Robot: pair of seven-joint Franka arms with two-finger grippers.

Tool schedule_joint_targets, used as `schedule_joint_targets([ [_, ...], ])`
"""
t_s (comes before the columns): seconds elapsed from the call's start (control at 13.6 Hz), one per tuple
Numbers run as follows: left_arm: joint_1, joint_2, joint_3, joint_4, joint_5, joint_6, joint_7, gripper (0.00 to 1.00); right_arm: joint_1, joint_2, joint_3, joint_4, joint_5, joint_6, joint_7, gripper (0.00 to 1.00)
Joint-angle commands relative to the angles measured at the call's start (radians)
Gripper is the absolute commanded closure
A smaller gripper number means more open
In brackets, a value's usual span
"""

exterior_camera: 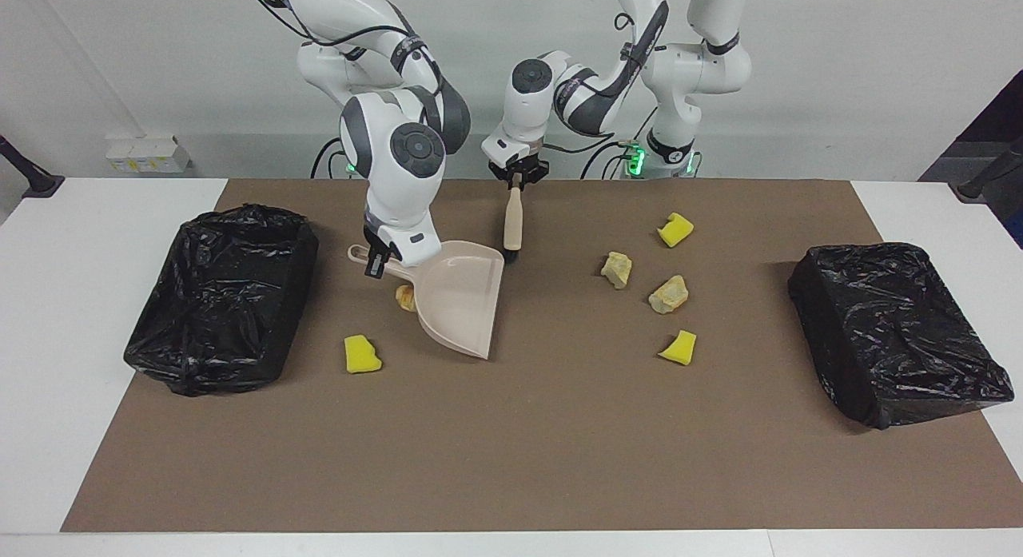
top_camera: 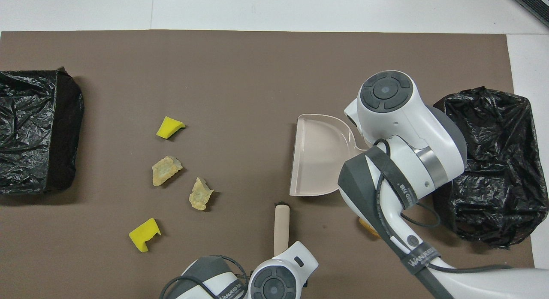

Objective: Sweep and dump trash in bin

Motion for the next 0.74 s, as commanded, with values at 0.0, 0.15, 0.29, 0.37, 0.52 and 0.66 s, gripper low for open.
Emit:
schedule_joint_targets([
  [0.0, 0.003, -0.03, 0.021, 0.043, 0.003, -0.124, 0.016, 1.0, -0.016, -0.042, 0.007, -0.06, -0.016, 0.058, -0.05, 1.0],
  [0.15, 0.009, -0.042, 0.127, 0.124, 0.053, -0.257, 0.082, 1.0, -0.016, -0.04, 0.007, -0.071, 0.002, 0.085, -0.04, 1.0],
  [0.29, 0.007, -0.045, 0.247, 0.192, 0.122, -0.357, 0.195, 1.0, -0.017, -0.042, 0.007, -0.104, 0.06, 0.142, -0.037, 1.0],
  [0.37, 0.011, -0.053, 0.311, 0.195, 0.158, -0.378, 0.267, 1.0, -0.019, -0.042, 0.007, -0.112, 0.063, 0.165, -0.049, 1.0],
  [0.52, 0.011, -0.073, 0.425, 0.197, 0.196, -0.381, 0.422, 1.0, -0.011, -0.044, 0.01, -0.12, 0.065, 0.194, -0.085, 1.0],
  [0.66, 0.012, -0.065, 0.54, 0.233, 0.241, -0.382, 0.585, 1.0, 0.03, -0.04, 0.013, -0.135, 0.066, 0.212, -0.083, 1.0],
])
